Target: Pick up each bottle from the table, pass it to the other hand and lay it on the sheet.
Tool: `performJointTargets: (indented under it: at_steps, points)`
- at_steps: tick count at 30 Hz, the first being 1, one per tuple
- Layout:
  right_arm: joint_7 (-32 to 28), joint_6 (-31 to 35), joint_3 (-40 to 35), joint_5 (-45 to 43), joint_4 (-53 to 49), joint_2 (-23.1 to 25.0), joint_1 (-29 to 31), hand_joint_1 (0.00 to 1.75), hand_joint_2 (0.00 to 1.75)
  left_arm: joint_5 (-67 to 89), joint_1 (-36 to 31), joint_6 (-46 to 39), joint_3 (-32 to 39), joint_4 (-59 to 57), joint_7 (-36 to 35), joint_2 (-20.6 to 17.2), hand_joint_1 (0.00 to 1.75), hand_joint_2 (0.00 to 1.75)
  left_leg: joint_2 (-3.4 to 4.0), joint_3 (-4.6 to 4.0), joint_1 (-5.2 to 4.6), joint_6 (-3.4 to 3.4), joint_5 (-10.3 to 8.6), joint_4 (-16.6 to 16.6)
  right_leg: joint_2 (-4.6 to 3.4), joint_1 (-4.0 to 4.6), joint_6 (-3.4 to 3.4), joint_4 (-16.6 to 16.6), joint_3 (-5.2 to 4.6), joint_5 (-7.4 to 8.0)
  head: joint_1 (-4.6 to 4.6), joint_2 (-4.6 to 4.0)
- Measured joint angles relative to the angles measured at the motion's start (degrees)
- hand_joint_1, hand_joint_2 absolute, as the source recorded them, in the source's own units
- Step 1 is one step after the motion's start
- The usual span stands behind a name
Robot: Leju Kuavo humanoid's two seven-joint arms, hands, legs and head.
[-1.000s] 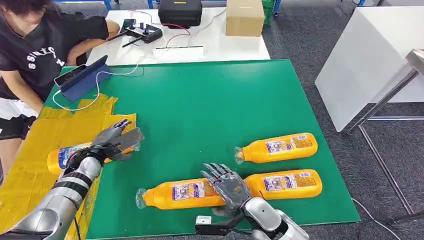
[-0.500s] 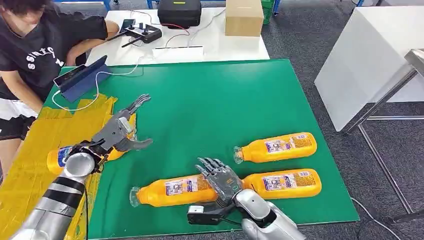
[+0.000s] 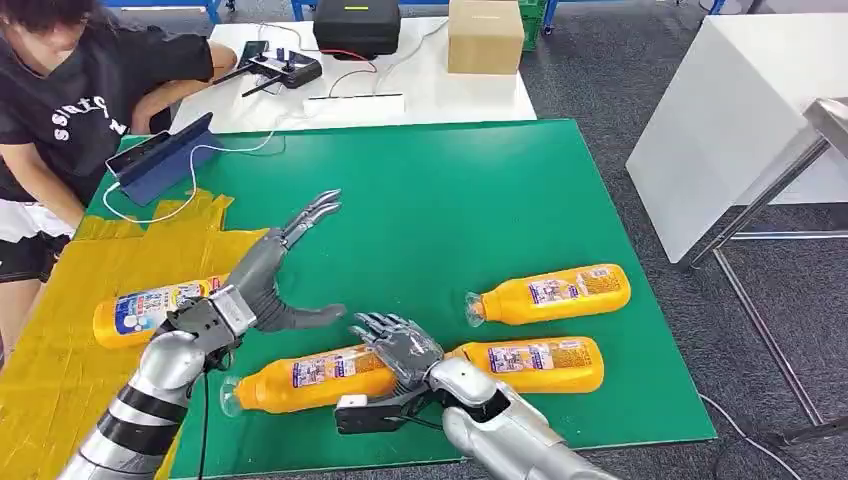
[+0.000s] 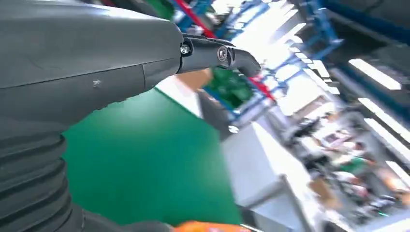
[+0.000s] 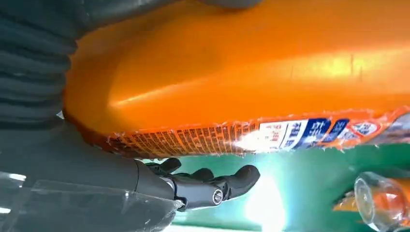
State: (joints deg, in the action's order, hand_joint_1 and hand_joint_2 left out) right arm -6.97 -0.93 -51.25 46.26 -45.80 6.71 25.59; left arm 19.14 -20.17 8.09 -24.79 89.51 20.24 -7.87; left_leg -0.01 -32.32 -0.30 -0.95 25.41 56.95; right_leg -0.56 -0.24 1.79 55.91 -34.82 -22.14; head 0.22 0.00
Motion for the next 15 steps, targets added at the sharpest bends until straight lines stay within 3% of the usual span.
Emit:
performJointTargets:
  at_steps: [4,15]
  points:
    - [-1.9,-4.1,0.0,-4.1,4.3,1.0,2.3,1.45,1.75,-1.3,0.1,-0.5,-2.4,3.0,1.2,0.2,0.0,1.75,0.06,0.24,0.0,0.05,0.07,0.0,-0.09,-0.01,-0.01,0.0,0.22,0.0,0.0,0.0]
    - [-2.0,-4.7,-1.2,-5.6,10.3,2.6,5.1,1.47,1.75,-2.4,0.1,-1.5,-5.5,5.3,2.0,0.5,0.0,1.75,0.11,0.71,0.01,0.13,0.08,0.0,-0.2,0.03,-0.04,0.0,0.65,-0.01,0.0,0.02]
